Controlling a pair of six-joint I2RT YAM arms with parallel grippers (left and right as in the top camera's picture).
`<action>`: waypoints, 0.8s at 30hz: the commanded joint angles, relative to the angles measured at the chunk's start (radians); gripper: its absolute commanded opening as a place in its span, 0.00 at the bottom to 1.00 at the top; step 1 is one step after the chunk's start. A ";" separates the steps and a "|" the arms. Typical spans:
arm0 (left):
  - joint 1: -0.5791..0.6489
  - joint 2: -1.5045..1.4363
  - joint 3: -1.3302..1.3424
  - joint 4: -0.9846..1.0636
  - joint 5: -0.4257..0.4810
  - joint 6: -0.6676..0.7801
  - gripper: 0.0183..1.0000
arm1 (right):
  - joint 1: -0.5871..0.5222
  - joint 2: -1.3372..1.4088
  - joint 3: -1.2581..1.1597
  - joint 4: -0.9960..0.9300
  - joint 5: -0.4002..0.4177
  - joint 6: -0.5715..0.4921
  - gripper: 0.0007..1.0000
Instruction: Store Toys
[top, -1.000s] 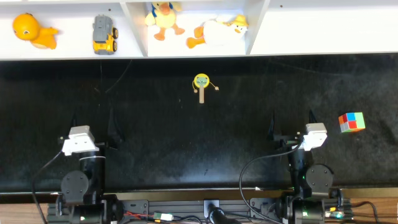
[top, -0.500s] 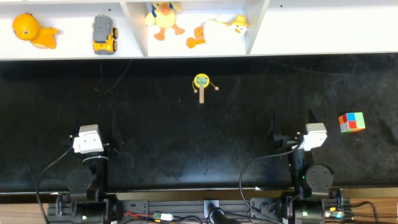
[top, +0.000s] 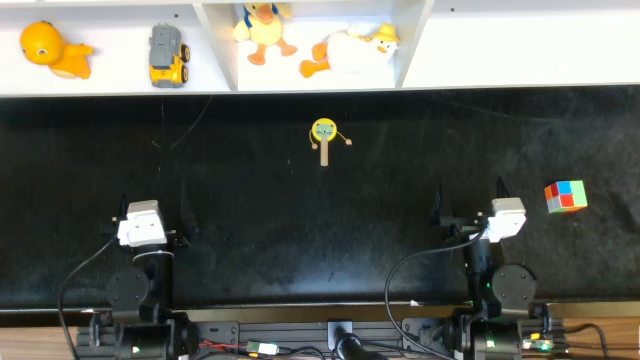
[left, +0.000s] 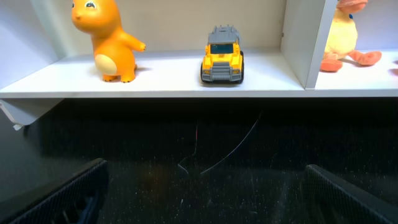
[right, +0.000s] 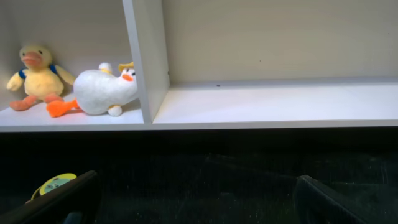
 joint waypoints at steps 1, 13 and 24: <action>-0.003 -0.012 -0.003 0.002 -0.019 0.026 1.00 | -0.003 -0.009 -0.013 0.004 -0.006 0.004 1.00; -0.003 -0.012 -0.003 0.002 -0.019 0.026 1.00 | 0.161 0.007 0.002 -0.018 0.265 0.040 1.00; -0.003 -0.012 -0.003 0.002 -0.019 0.026 1.00 | 0.632 0.360 0.275 -0.224 0.919 0.355 1.00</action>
